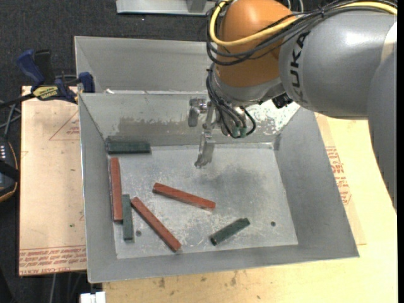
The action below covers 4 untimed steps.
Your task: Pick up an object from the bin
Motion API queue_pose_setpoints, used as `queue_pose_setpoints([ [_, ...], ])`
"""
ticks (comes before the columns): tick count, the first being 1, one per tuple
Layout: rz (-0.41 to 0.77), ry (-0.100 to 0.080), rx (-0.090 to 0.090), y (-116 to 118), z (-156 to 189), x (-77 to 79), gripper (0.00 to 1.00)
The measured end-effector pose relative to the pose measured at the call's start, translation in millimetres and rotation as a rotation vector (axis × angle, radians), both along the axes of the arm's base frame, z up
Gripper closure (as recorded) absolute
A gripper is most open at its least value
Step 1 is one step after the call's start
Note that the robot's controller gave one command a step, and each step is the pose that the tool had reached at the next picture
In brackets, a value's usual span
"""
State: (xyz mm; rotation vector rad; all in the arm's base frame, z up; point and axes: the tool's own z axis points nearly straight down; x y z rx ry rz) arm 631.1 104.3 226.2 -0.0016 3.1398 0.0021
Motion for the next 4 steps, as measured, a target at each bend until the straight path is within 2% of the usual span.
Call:
queue_pose_setpoints([
  [1, -0.003, -0.003, 0.001, -9.5, -71.2, -20.4, 0.00],
  [2, -0.056, 0.009, -0.001, -17.3, -88.5, -42.9, 0.00],
  [3, -0.057, -0.001, 0.000, -19.3, -77.4, -43.3, 0.00],
  [4, -0.238, -0.002, 0.001, -2.0, -141.1, -51.5, 0.00],
])
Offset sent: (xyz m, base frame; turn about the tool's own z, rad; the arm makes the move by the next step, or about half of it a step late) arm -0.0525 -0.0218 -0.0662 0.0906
